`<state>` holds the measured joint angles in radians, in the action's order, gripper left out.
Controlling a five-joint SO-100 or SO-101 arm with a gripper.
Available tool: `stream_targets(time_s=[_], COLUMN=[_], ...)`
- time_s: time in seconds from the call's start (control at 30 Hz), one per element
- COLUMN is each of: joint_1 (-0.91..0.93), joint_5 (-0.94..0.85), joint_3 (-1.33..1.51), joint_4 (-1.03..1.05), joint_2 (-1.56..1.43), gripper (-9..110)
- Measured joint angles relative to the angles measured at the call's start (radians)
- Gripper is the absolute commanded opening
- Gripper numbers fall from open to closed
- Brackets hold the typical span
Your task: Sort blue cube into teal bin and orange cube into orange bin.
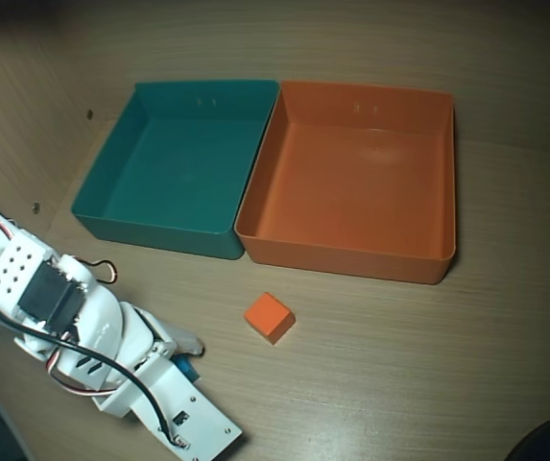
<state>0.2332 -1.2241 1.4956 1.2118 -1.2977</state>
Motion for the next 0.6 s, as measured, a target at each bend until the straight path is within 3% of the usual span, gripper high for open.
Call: stream_targets(time_s=[0.17, 0.4, 0.6], joint_1=[0.002, 0.000, -0.049], joint_5=[0.000, 0.000, 0.000], joint_3=[0.000, 0.002, -0.115], joint_4=[0.000, 0.000, 0.000], joint_2=[0.000, -0.018, -0.206], gripper=[-7, -6, -6])
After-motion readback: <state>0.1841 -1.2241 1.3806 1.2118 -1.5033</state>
